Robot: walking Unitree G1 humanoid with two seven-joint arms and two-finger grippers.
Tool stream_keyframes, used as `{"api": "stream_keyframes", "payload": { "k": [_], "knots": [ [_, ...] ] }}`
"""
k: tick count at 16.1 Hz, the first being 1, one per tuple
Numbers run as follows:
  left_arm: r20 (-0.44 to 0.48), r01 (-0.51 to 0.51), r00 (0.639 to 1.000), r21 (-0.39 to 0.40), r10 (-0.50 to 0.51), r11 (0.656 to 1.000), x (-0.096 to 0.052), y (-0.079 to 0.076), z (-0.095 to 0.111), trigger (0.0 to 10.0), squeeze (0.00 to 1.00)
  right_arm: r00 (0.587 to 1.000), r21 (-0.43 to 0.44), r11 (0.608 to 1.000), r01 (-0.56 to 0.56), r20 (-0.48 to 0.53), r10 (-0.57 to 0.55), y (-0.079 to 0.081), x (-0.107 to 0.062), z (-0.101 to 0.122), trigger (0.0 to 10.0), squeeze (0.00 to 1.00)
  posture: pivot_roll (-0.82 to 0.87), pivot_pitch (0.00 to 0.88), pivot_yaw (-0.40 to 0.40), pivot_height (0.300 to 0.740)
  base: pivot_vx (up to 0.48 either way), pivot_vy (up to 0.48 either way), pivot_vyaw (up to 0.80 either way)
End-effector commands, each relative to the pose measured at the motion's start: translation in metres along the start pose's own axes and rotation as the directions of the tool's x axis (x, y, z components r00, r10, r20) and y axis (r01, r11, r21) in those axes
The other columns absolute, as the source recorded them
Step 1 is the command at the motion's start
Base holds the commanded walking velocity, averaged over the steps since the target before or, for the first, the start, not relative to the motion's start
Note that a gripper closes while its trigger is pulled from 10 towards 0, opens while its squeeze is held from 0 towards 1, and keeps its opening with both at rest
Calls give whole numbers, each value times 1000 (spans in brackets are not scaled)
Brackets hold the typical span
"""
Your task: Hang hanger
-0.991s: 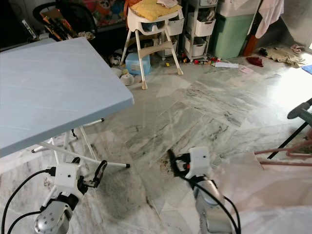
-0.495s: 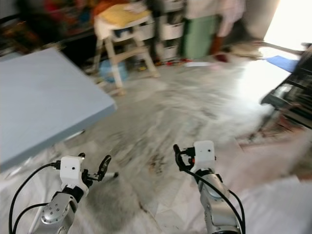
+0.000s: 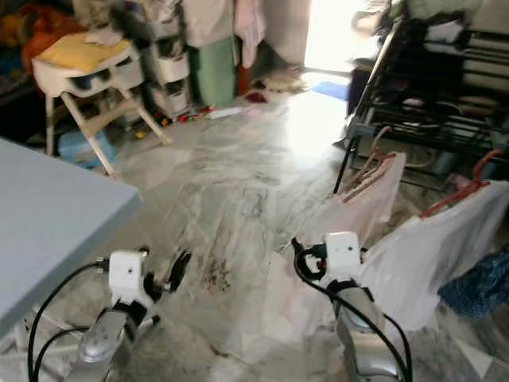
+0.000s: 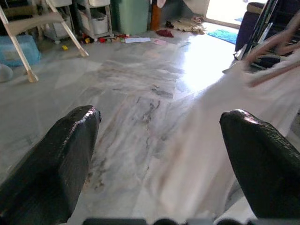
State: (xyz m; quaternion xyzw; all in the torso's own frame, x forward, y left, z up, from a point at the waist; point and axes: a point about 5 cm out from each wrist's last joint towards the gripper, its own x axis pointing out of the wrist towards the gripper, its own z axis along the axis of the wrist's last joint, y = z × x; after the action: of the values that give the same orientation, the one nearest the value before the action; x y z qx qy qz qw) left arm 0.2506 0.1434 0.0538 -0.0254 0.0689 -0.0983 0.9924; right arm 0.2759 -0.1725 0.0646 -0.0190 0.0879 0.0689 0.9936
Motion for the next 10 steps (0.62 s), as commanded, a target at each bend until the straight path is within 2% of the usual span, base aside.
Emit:
{"api": "stream_keyframes", "payload": {
  "k": [1,3,5,7,9,10],
  "knots": [
    [-36,-37,999,14,38,999,-6,12,-8,10000,0,1000,-6,1000,-10,15,10,10,5,5,10000,0,-54,0,27,740,0,0,0],
    [-35,-32,999,19,32,999,-5,12,-8,10000,0,1000,-14,1000,11,3,-11,8,5,4,10000,0,-55,0,32,740,0,0,0],
    [-10,5,1000,8,-5,1000,-2,7,-4,10000,0,996,-89,993,82,-17,-83,3,3,-1,10000,0,-57,0,45,740,0,0,0],
    [32,11,999,4,-11,1000,0,4,0,10000,0,998,-25,998,62,11,-62,7,3,0,10000,0,-59,0,50,740,0,0,0],
    [27,-1,1000,-2,1,1000,1,6,0,10000,0,997,-51,996,72,34,-71,8,5,2,10000,0,-60,0,50,740,0,0,0],
    [25,17,1000,-28,-16,999,3,5,1,10000,0,998,-31,998,53,36,-52,11,5,3,10000,0,-60,0,48,740,0,0,0]
  ]
}}
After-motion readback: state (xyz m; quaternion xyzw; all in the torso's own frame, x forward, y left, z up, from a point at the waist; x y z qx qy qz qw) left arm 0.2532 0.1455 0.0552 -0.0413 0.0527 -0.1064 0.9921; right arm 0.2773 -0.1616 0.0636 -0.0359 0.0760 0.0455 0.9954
